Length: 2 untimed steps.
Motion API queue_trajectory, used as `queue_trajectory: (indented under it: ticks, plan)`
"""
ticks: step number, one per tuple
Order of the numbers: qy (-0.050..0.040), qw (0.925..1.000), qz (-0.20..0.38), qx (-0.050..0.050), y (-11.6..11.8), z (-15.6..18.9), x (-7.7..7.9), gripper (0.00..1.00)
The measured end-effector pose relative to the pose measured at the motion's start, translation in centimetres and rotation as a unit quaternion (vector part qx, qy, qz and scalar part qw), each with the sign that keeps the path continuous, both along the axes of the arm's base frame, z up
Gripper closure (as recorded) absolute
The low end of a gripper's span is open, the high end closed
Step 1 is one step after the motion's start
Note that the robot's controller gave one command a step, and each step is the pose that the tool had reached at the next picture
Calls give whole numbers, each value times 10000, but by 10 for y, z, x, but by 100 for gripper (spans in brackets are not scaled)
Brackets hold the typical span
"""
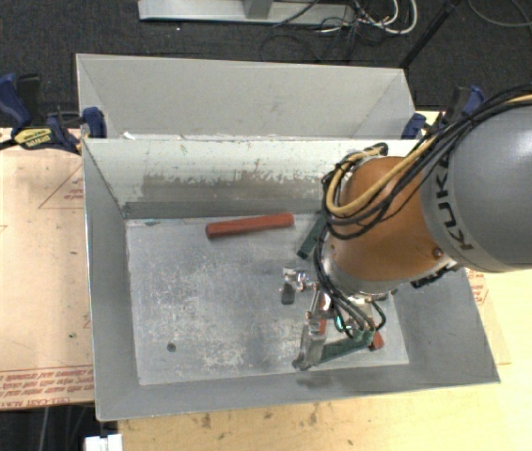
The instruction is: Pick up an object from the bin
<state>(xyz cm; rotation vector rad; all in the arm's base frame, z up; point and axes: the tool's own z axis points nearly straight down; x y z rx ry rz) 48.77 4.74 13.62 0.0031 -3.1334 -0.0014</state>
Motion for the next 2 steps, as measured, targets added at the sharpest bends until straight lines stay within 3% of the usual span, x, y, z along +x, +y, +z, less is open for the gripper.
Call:
queue_trajectory:
  ticks: [1,2]
  plan:
    - [-36,10000,-9,2,0,3,2,0]
    - [-71,9887,1497,10,-34,-31,26,0]
